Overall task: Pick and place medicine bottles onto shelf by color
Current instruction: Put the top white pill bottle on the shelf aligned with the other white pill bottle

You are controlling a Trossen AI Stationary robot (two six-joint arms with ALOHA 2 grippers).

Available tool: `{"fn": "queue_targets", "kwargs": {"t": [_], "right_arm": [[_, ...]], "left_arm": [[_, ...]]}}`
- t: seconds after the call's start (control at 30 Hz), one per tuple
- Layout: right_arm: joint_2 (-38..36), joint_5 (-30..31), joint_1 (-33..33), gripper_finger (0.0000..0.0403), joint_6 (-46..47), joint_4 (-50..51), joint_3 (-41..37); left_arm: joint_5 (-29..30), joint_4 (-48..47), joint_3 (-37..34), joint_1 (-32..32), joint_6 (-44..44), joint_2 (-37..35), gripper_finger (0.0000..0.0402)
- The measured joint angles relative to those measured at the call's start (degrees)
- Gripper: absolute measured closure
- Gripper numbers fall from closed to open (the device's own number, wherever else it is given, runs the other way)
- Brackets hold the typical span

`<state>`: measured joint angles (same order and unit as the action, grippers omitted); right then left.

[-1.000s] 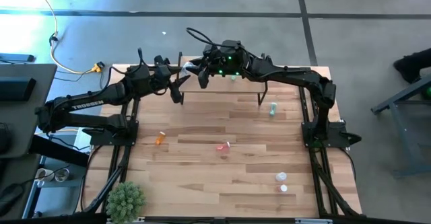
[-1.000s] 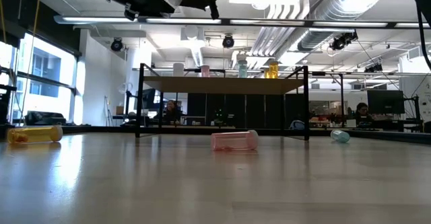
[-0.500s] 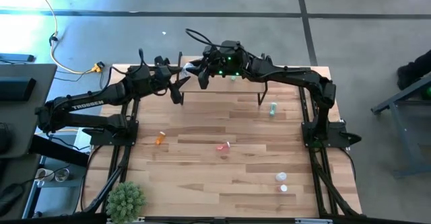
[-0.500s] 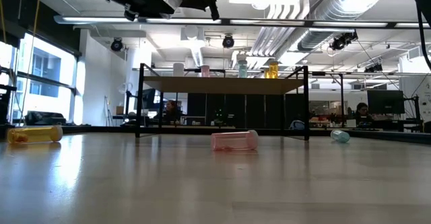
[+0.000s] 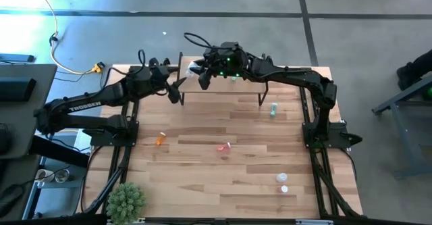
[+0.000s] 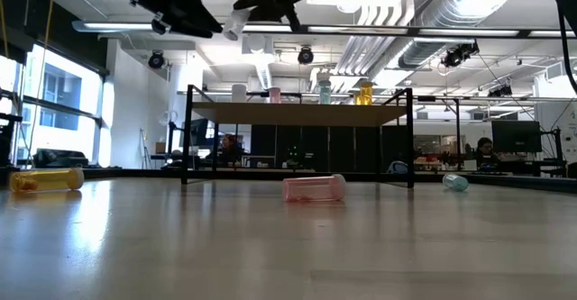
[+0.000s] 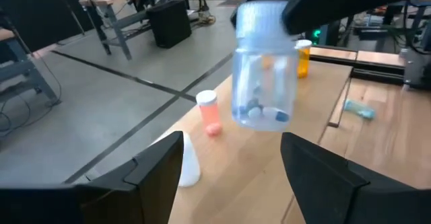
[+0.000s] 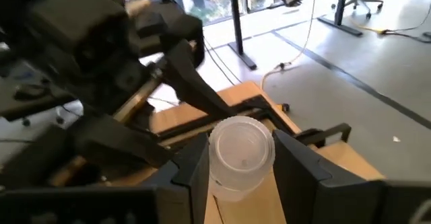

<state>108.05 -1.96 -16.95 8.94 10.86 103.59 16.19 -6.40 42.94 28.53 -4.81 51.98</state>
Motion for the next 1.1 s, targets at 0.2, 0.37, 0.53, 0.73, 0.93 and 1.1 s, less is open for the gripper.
{"fn": "queue_targets", "kwargs": {"t": [0.2,0.37,0.53,0.73,0.93,1.1], "right_arm": [[0.21,1.53,-0.04,0.0288,-4.01,0.91,0.00],[2.05,1.55,-0.24,0.0288,-5.86,1.41,0.00],[4.12,1.55,-0.26,0.0288,-7.79,1.89,0.00],[6.39,2.12,-0.27,0.0288,-10.40,3.87,0.00],[8.55,2.60,-0.27,0.0282,-14.76,4.59,0.00],[9.11,2.63,-0.29,0.0284,-18.30,4.61,-0.02]], "left_arm": [[0.67,-2.03,0.02,-0.02,0.10,-2.72,0.0164],[3.18,-2.90,0.02,-0.01,0.08,-4.93,0.0164],[7.09,-2.86,0.02,0.00,-0.84,-7.14,0.0164],[9.92,-2.97,0.02,0.00,-0.78,-8.32,0.0165],[10.01,-3.86,0.02,-0.02,0.10,-8.32,0.0165],[9.99,-5.29,0.02,-0.02,0.12,-8.30,0.0165]]}}
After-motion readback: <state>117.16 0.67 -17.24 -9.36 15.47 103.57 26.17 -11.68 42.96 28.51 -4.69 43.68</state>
